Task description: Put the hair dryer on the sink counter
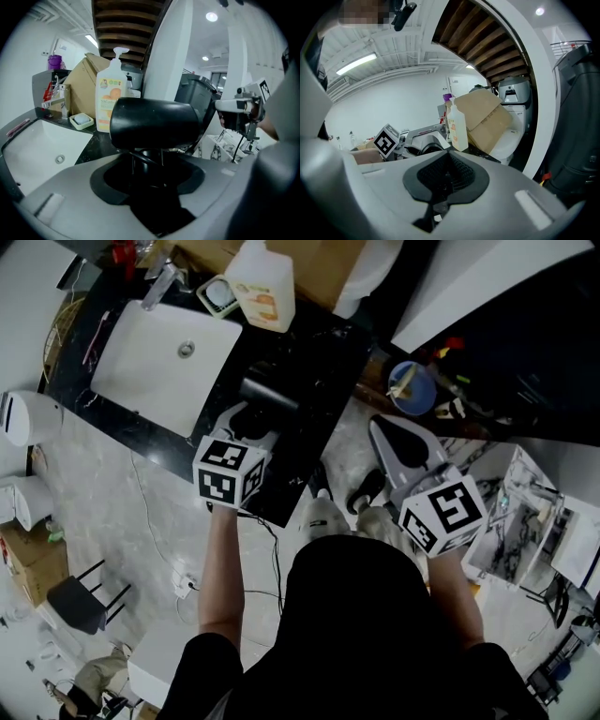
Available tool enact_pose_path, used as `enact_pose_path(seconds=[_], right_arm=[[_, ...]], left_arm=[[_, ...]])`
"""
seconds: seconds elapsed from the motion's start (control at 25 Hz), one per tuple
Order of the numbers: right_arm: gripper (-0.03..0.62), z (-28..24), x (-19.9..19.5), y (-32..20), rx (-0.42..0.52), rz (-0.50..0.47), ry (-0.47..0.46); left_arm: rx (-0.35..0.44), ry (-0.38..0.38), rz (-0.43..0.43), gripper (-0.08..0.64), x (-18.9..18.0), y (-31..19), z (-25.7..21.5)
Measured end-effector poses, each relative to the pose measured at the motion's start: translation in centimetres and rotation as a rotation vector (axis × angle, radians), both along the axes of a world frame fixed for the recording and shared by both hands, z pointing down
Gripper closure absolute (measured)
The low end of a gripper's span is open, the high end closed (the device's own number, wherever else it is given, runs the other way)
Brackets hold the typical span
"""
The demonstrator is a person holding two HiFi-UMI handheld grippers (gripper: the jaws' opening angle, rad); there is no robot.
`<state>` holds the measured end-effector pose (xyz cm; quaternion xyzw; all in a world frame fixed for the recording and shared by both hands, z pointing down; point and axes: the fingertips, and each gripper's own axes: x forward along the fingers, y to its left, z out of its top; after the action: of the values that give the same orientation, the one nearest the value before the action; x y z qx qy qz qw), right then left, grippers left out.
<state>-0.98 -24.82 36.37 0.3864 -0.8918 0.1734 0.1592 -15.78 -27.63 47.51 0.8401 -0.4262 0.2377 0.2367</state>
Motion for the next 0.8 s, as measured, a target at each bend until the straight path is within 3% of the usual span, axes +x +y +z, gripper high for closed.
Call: enact_pose_path(seconds=[0.44,0.8], right_arm=[[0.583,1.1,0.4,-0.6,-0.023,0.026,0.011],[0.583,1.7,0.6,-1.0,-0.044,0.032,0.016]], left_arm=[[-0.136,-0.103,0.129,0.350,1.6,0.1,4.1],[-0.178,-0.162,0.167,0.348,1.9,-0.4,5.6]])
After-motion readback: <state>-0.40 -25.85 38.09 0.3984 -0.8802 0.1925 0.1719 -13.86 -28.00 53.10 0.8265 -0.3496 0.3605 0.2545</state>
